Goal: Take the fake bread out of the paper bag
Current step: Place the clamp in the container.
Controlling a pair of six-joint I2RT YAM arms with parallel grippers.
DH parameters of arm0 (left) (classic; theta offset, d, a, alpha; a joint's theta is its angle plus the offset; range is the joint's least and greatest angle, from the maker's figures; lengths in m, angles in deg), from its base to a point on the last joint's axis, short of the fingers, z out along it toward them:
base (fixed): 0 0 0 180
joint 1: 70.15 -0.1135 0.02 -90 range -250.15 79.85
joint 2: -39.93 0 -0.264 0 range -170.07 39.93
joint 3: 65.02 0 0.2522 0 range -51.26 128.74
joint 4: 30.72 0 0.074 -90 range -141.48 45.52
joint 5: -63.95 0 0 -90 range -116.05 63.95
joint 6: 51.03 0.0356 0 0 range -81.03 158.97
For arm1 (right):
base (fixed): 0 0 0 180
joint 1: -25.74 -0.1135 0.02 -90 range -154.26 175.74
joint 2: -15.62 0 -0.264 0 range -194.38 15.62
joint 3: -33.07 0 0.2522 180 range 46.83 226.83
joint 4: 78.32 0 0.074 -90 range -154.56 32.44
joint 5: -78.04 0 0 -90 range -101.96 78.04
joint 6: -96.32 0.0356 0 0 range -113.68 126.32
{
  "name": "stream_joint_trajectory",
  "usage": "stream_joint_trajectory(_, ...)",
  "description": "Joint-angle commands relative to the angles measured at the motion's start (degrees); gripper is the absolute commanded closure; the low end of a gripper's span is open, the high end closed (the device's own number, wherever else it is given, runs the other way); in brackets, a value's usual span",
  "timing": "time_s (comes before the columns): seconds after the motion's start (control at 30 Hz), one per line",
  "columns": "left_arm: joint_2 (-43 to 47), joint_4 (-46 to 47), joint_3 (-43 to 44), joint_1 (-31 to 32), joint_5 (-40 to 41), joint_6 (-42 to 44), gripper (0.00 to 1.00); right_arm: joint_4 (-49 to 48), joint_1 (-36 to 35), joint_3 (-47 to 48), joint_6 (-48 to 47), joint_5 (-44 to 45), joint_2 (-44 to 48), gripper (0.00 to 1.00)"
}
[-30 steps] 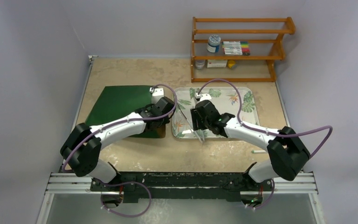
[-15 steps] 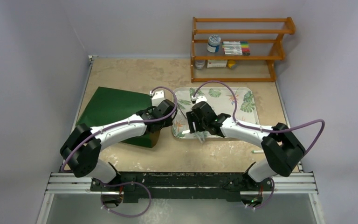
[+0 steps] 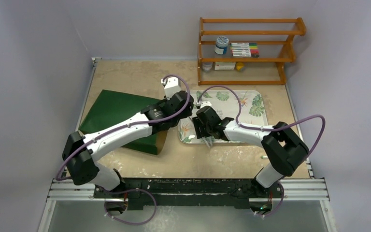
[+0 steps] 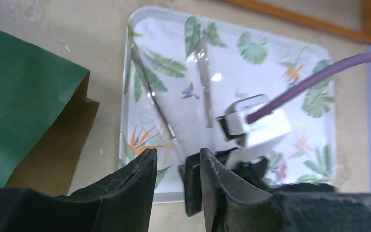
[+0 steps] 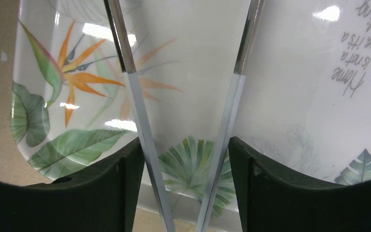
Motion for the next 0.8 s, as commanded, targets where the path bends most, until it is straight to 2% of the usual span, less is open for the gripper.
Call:
stream_joint_trajectory(0.0, 5.5, -6.1, 6.9, 1.9, 11.0, -4.0, 0.62, -3.4, -0.3, 2.5, -1.2, -0.6, 0.3, 0.36)
stream_joint_trajectory(0.1, 8.8, -11.7, 7.3, 2.3, 19.2, -9.8, 0.62, -3.8, -0.3, 2.8, -1.6, -0.5, 0.2, 0.40)
stream_joint_trajectory(0.23, 13.9, -26.3, 6.4, 2.3, 32.8, -24.6, 0.62, -4.4, -0.3, 2.9, -2.5, -0.1, 1.0, 0.46)
stream_joint_trajectory(0.33, 16.2, -44.3, 5.5, 2.3, 40.8, -48.0, 0.62, -4.2, -0.3, 3.1, -3.2, 0.0, 1.5, 0.48)
stream_joint_trajectory(0.4, 17.5, -55.7, 3.5, 1.9, 42.5, -62.9, 0.62, -4.2, -0.3, 2.9, -3.8, 0.7, 2.1, 0.48)
stream_joint_trajectory(0.6, 25.1, -56.5, -9.8, -2.9, 38.6, -80.9, 0.60, -3.0, -0.4, 1.0, -4.2, 0.2, 8.0, 0.50)
stream_joint_trajectory(0.77, 20.0, -56.6, -9.0, -7.9, 38.9, -77.8, 0.60, -0.5, -0.6, -0.5, -4.0, -0.9, 13.8, 0.53)
